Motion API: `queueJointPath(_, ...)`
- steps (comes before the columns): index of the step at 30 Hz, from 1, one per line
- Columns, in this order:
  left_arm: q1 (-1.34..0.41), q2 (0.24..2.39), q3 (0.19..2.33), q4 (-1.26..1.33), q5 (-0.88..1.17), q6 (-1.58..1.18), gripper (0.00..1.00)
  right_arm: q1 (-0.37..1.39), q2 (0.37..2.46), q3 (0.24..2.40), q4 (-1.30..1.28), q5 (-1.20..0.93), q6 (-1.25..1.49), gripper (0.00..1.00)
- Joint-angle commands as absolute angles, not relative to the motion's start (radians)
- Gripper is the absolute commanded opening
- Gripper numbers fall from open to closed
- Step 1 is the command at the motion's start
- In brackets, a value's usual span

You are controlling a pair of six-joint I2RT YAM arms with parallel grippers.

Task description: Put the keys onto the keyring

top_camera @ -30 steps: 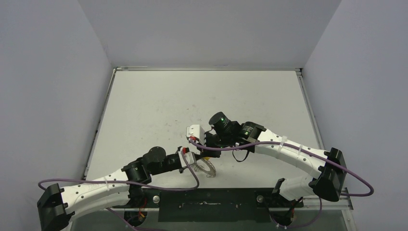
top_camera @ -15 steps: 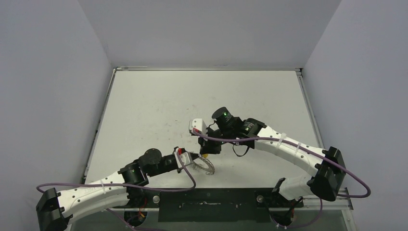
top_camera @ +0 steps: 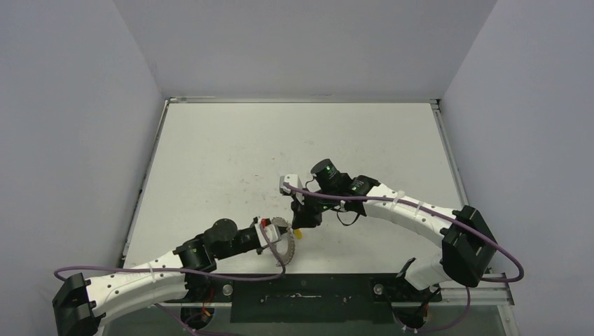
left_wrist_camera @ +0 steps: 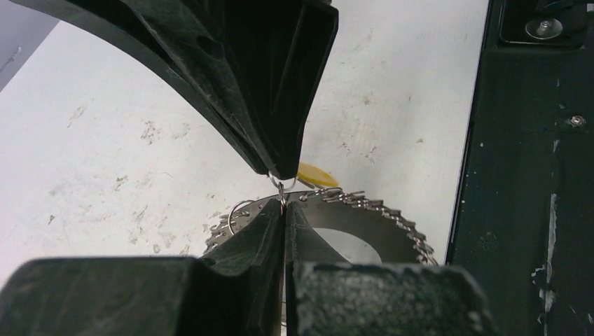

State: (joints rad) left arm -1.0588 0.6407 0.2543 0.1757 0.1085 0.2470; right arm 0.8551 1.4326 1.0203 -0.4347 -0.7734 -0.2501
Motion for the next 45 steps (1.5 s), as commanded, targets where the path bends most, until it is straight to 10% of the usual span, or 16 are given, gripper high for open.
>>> queueJointPath(1,-1.062,0.611,0.235,0.198,0.109,0.244,0.0,0.827,1.433,0.952,-0.307,-0.798,-0.252,0.16)
queueJointPath(26,-1.063,0.532,0.143,0.393,-0.016,0.196,0.0,0.746,1.177,0.738,-0.02,-0.571,-0.127,0.62)
queueJointPath(33,-1.06,0.685,0.178,0.518,-0.129,0.187,0.0,0.658,1.073,0.66,0.088,-0.464,-0.04,0.9)
queueJointPath(45,-0.876,1.075,0.374,0.621,-0.008,0.071,0.04,0.394,1.077,0.625,0.141,-0.504,0.15,1.0)
